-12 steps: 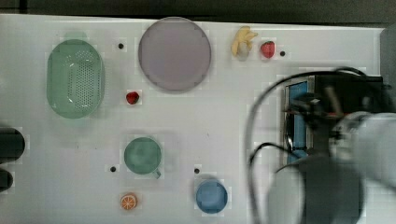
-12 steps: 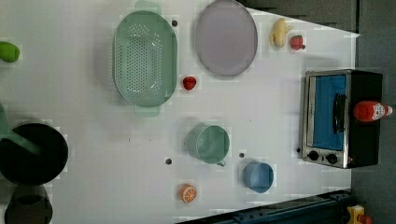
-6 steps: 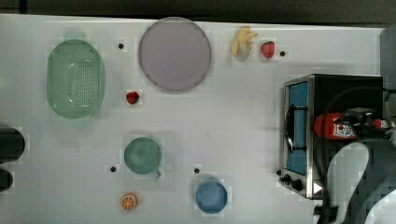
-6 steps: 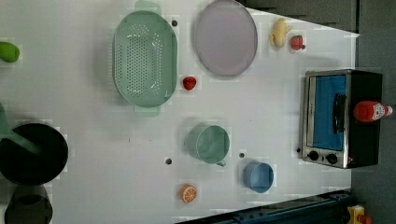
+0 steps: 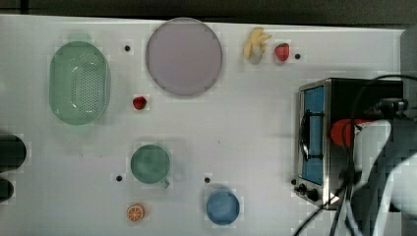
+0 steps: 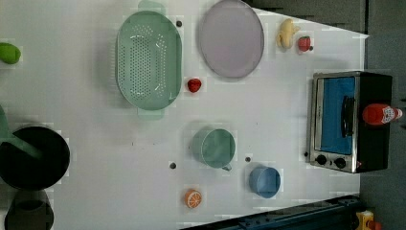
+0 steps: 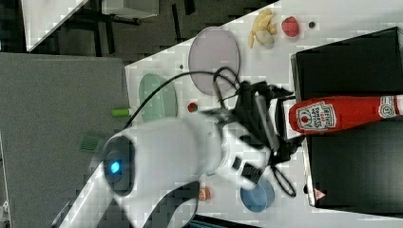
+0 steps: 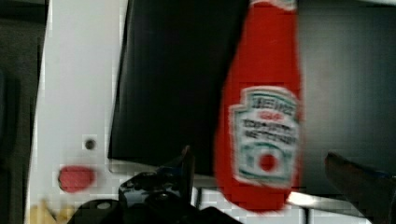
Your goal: Pick Ketchup from oven and place it on table.
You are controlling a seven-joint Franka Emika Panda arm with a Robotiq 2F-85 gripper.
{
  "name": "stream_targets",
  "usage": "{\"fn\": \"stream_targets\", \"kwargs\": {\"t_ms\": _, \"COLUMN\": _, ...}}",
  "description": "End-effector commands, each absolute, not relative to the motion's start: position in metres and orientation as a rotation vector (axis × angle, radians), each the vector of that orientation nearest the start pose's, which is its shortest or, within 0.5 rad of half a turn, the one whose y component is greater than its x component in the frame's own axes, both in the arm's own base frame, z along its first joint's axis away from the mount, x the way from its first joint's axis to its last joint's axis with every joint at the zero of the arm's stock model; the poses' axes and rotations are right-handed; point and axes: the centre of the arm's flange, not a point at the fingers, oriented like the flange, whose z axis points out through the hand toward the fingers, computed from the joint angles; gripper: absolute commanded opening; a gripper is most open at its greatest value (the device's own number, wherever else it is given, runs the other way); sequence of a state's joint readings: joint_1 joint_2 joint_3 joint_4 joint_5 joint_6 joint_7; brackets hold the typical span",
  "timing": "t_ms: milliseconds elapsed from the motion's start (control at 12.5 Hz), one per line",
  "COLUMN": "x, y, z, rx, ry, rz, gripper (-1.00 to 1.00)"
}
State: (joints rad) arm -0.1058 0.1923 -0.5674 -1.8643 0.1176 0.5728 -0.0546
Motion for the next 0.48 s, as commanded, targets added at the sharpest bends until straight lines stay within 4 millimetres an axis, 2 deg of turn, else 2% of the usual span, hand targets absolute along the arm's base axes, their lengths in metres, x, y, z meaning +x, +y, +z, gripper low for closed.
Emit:
{"fn": "stream_targets", "kwargs": {"t_ms": 80, "x": 0.487, "y": -0.386, "z": 0.413, "rx": -2.219, "ry": 2.172, "rz": -0.148, "gripper": 1.00}}
{"fn": "stream_targets", "kwargs": {"t_ms": 240, "x": 0.487, "y": -0.392, "z": 0.392, "rx": -2.201, "ry": 2.204, "rz": -0.109, "gripper": 1.00}}
{"fn": "stream_targets", "kwargs": {"t_ms": 480, "x": 0.490, "y": -0.393, "z": 0.376, "rx": -2.168, "ry": 2.220, "rz": -0.082, "gripper": 1.00}}
